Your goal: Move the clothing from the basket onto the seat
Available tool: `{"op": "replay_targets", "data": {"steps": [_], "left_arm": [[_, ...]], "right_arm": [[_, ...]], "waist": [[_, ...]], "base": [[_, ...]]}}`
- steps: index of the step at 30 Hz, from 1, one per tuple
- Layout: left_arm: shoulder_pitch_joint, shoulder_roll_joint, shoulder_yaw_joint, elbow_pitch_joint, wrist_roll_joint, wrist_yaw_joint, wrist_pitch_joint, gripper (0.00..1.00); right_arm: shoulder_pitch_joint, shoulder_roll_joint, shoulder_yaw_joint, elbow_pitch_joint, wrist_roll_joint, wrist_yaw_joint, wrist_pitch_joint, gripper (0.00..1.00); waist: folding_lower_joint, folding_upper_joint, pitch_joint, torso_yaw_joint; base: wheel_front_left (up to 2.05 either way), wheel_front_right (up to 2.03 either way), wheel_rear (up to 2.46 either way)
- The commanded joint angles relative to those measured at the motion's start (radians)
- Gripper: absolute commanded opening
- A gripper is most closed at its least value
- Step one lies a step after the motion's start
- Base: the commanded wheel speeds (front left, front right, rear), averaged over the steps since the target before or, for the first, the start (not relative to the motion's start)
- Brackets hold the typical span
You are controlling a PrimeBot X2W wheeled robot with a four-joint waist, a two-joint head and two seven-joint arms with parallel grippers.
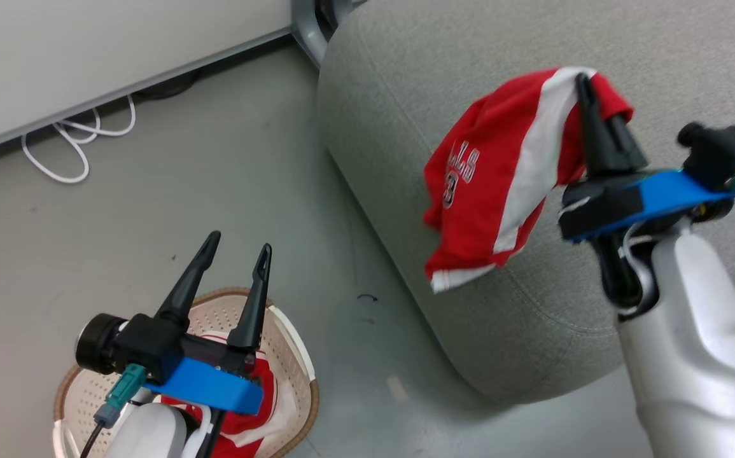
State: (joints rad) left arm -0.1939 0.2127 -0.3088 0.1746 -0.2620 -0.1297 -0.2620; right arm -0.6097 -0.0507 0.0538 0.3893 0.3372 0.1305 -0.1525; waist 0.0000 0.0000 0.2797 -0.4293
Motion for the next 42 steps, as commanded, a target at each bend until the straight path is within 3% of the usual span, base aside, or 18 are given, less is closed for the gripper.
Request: {"op": "replay_targets", "data": {"steps": [1,5,18,31,32,33,34,42], "left_arm": [[-0.021,0.008,0.000,-0.006,0.009,-0.001,-0.005,1.00],[-0.061,0.025,0.008,-0.032,0.017,-0.001,-0.005,1.00],[-0.166,0.095,0.010,-0.158,0.056,-0.001,-0.004,1.00],[-0.196,0.137,-0.012,-0.186,0.073,0.000,0.004,1.00],[-0.198,0.136,-0.013,-0.183,0.072,0.001,0.004,1.00],[-0.199,0.136,-0.012,-0.181,0.072,0.002,0.003,1.00],[-0.200,0.135,-0.010,-0.179,0.070,0.005,0.003,1.00],[-0.199,0.116,-0.018,-0.143,0.059,0.006,-0.002,1.00]], "right_arm": [[-0.037,0.001,-0.019,0.009,0.003,0.000,-0.009,0.00],[-0.184,-0.015,-0.135,0.065,-0.006,0.000,-0.028,0.00],[-0.473,-0.223,-0.467,0.155,-0.170,0.000,-0.032,0.00],[-0.465,-0.195,-0.649,0.458,-0.293,0.000,-0.030,0.00],[-0.464,-0.194,-0.660,0.481,-0.304,0.000,-0.032,0.36],[-0.467,-0.192,-0.665,0.500,-0.315,0.000,-0.033,0.94],[-0.471,-0.190,-0.669,0.516,-0.322,0.000,-0.037,1.00],[-0.480,-0.206,-0.665,0.602,-0.383,0.000,-0.064,1.00]], "waist": [[0.0000,0.0000,0.050,0.017],[0.0000,0.0000,0.137,0.043],[0.0000,0.0000,0.397,0.120],[0.0000,0.0000,0.465,0.134],[0.0000,0.0000,0.463,0.136],[0.0000,0.0000,0.460,0.137],[0.0000,0.0000,0.456,0.137],[0.0000,0.0000,0.405,0.149]], "base": [[0.00,0.00,0.00],[0.00,0.00,0.00],[0.00,0.00,0.00],[0.00,0.00,0.00],[0.00,0.00,0.00],[0.00,0.00,0.00],[0.00,0.00,0.00],[0.00,0.00,0.00]]}}
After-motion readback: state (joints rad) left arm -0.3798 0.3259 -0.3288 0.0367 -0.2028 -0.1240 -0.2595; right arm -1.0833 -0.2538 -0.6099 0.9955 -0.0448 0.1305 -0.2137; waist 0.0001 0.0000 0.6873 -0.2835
